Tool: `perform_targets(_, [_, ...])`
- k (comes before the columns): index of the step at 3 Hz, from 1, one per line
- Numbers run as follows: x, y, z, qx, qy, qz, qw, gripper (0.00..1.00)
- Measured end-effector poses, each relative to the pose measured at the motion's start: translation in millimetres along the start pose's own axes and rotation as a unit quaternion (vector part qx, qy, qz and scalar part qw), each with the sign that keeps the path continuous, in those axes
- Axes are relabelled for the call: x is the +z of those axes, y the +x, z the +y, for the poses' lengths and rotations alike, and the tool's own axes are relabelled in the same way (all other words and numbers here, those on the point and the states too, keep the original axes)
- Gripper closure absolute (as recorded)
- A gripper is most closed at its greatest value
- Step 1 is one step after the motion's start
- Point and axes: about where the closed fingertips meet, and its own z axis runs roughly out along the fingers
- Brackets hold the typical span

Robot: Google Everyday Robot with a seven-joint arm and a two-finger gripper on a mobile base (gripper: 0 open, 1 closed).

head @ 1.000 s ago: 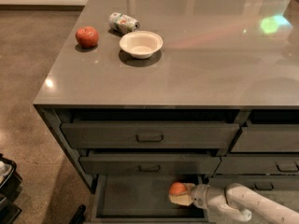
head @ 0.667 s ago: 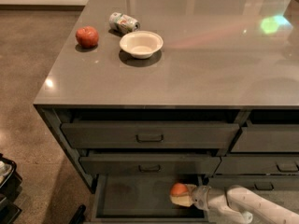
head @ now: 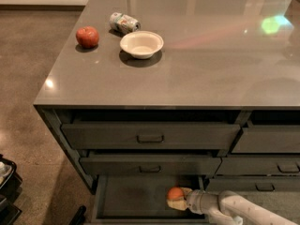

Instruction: Place orange into bottom drawer

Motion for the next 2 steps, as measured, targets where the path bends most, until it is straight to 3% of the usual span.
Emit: perform_targets(2, [45.9, 34.2, -6.9, -0.003, -0.012, 0.032, 0.9994, 1.0])
